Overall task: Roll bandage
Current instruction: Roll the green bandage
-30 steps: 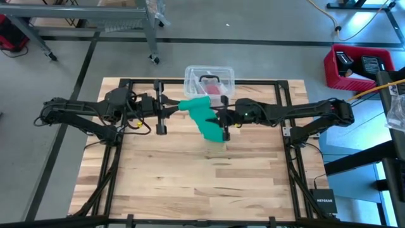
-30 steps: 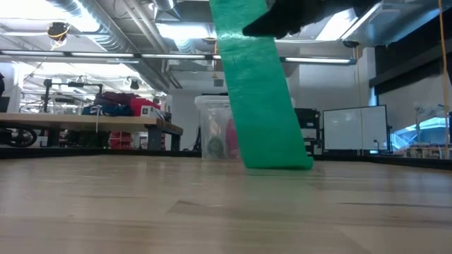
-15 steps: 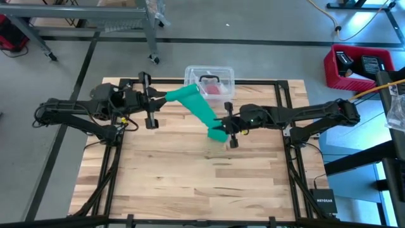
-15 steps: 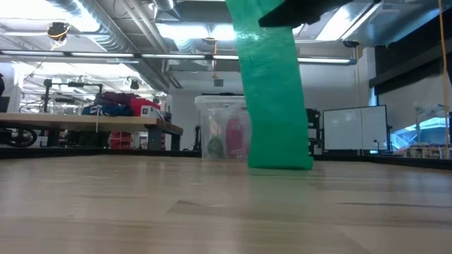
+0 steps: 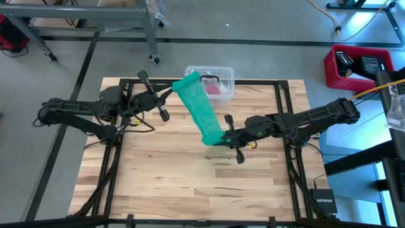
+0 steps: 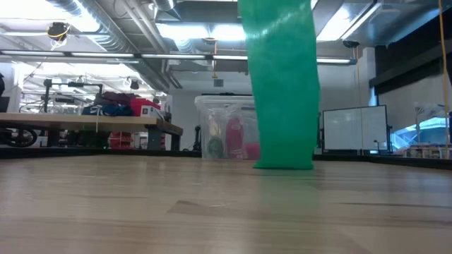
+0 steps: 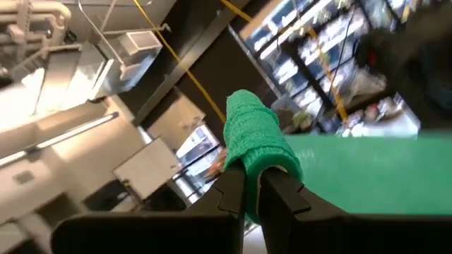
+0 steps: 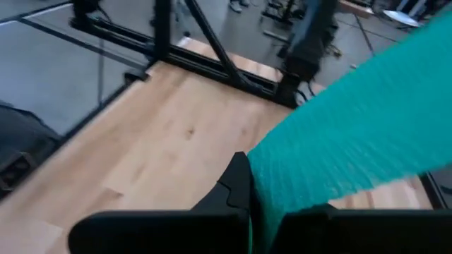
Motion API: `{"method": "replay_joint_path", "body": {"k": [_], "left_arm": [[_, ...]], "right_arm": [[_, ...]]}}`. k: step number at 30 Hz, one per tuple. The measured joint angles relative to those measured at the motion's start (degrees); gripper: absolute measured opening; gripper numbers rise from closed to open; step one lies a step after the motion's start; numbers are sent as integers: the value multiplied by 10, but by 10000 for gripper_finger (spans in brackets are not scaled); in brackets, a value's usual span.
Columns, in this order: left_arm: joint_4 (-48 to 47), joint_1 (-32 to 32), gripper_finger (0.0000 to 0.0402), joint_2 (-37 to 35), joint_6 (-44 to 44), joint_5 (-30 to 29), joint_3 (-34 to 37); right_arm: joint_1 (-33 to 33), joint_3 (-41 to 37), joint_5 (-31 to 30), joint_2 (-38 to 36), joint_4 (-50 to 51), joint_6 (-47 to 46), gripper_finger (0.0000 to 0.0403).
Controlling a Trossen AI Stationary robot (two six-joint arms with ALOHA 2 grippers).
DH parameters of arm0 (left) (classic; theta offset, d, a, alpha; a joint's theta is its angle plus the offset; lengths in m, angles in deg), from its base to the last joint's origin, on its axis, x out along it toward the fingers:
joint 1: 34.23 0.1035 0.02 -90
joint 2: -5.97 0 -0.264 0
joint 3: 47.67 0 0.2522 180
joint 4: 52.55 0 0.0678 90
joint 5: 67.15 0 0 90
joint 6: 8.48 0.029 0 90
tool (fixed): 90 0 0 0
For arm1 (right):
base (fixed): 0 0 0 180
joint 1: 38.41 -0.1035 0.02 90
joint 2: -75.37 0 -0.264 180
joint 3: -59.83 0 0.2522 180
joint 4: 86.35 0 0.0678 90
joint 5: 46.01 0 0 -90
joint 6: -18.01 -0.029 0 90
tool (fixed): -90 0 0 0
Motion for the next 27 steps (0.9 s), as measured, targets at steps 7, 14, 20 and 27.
{"method": "replay_joint_path", "body": {"k": [7, 14, 20, 27], "left_arm": [[-63, 1, 17, 19, 50, -23, 0], [-120, 0, 17, 39, 34, -29, 0], [-126, -8, 17, 74, 30, -29, 0], [-133, -33, 17, 132, 30, -29, -1]], "right_arm": [[-55, 79, -7, 0, 58, -7, 1], [-108, 136, -26, 0, 67, -17, 1], [-142, 173, -82, 0, 65, -17, 1], [-147, 221, -99, 0, 61, -30, 1]]}}
